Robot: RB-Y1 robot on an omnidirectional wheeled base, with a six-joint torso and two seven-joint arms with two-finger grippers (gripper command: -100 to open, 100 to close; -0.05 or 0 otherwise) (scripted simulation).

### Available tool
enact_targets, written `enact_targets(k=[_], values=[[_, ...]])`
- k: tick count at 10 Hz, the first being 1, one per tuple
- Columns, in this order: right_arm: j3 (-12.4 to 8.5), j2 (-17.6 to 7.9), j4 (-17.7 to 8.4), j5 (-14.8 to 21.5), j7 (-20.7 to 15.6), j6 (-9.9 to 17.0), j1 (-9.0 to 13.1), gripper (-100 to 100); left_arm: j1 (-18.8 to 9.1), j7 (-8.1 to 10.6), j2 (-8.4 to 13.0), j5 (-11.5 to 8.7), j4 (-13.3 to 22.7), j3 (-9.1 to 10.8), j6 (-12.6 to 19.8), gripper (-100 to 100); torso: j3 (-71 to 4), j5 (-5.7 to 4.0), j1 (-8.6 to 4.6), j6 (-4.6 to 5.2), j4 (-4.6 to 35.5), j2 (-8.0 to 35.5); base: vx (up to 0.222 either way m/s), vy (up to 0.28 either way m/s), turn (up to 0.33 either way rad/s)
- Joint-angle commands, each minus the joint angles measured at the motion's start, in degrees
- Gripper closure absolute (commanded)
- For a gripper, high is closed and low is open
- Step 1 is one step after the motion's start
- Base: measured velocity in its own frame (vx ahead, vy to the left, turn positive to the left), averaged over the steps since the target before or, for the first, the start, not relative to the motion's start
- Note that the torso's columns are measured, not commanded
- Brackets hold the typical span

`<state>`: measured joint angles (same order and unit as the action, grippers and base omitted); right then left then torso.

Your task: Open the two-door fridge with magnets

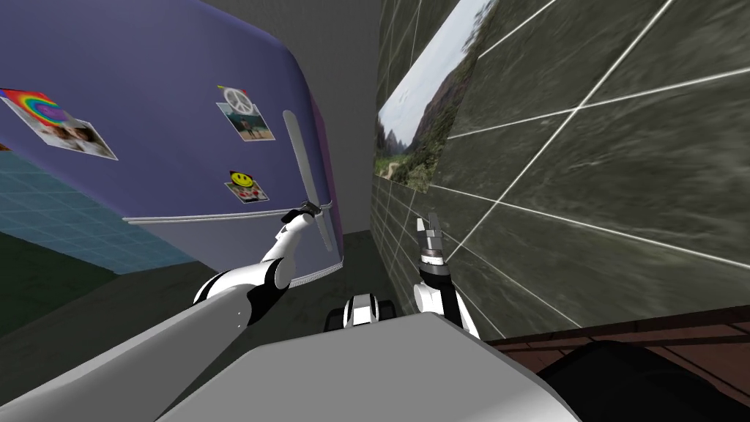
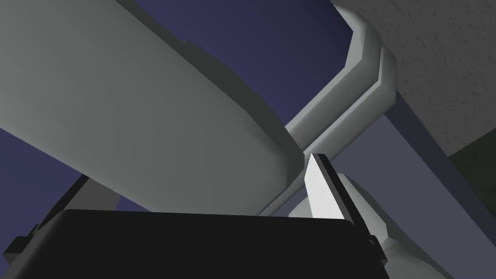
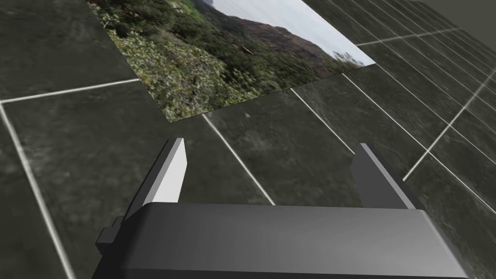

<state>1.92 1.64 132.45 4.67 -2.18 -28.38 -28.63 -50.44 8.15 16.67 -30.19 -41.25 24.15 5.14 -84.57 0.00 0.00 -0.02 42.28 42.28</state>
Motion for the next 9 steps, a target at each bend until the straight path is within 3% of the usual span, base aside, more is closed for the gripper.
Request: enact_targets(k=[1, 3, 6, 7, 9], values=[[0.00, 0.00, 0.00, 0.00, 0.00, 0.00, 0.00, 0, -0.91, 0.09, 2.10, -0.57, 2.65, 0.43, -1.29, -100, 0.01, 0.00, 0.00, 0.01, 0.00, 0.01, -0.016, 0.003, -0.155], [0.00, 0.00, 0.00, 0.00, 0.00, 0.00, 0.00, 0, -1.15, 0.13, 2.99, -0.84, 3.59, 0.60, -1.75, -100, 0.00, 0.01, 0.02, -0.01, 0.00, 0.00, -0.012, 0.006, -0.072], [0.00, 0.00, 0.00, 0.00, 0.00, 0.00, 0.00, 0, -0.86, -0.03, 2.58, -0.41, 2.83, 1.13, -1.11, -100, -0.06, 0.00, 0.05, -0.03, 0.00, -0.09, -0.006, 0.000, -0.016], [0.00, 0.00, 0.00, 0.00, 0.00, 0.00, 0.00, 0, -0.68, 0.06, 1.21, -0.31, 1.71, 0.26, -0.84, 100, -0.04, 0.01, 0.05, -0.01, -0.01, -0.07, 0.016, -0.006, 0.226], [0.00, 0.00, 0.00, 0.00, 0.00, 0.00, -0.01, 0, 0.01, -0.05, -1.46, 0.50, -1.10, -0.25, 0.52, 100, -0.01, 0.00, 0.08, -0.10, 0.03, -0.02, 0.032, -0.013, 0.217]])
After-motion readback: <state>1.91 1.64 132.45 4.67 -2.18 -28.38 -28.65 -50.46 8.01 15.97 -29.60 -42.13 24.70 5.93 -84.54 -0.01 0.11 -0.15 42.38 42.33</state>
